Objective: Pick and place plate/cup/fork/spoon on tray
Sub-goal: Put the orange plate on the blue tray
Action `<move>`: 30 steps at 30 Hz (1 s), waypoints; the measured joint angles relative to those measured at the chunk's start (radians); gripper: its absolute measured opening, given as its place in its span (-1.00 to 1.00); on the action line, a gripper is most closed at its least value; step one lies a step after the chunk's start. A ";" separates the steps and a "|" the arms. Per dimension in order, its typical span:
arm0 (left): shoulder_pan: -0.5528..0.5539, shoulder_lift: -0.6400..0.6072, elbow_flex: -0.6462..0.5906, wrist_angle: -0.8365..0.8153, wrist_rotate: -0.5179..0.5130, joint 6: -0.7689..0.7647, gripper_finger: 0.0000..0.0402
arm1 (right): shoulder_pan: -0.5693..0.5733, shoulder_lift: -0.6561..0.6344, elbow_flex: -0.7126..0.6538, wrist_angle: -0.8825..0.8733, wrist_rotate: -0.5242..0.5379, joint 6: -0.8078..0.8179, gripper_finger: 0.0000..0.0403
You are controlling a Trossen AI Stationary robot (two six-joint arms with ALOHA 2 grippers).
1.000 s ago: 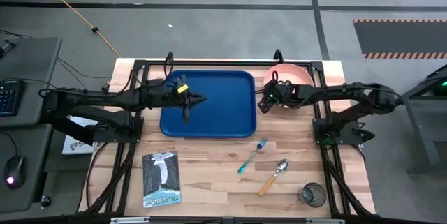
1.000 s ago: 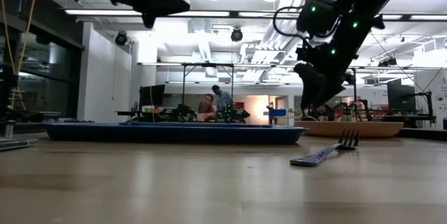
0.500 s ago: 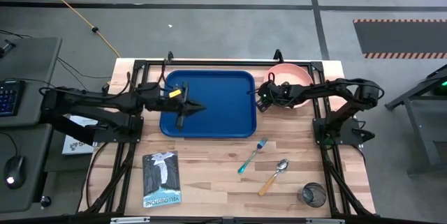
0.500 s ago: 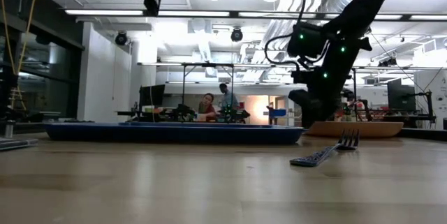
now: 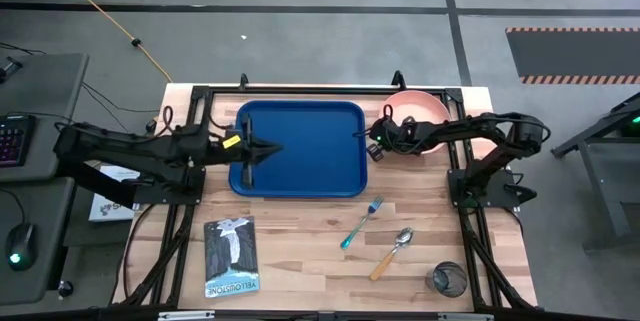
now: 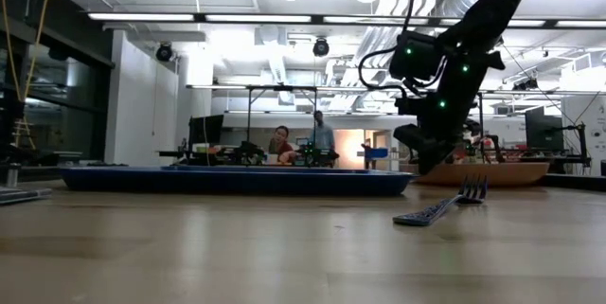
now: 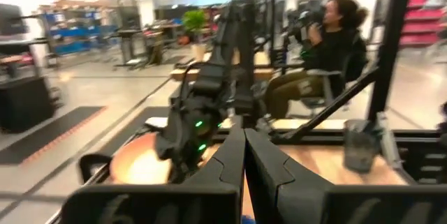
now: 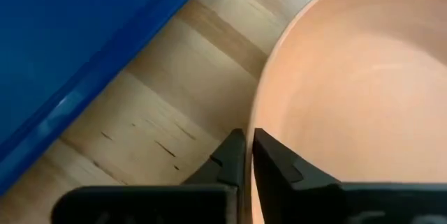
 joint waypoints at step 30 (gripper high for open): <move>-0.168 -0.064 0.000 -0.015 -0.326 0.135 -1.00 | 0.433 0.379 0.486 0.251 -0.040 -0.539 -1.00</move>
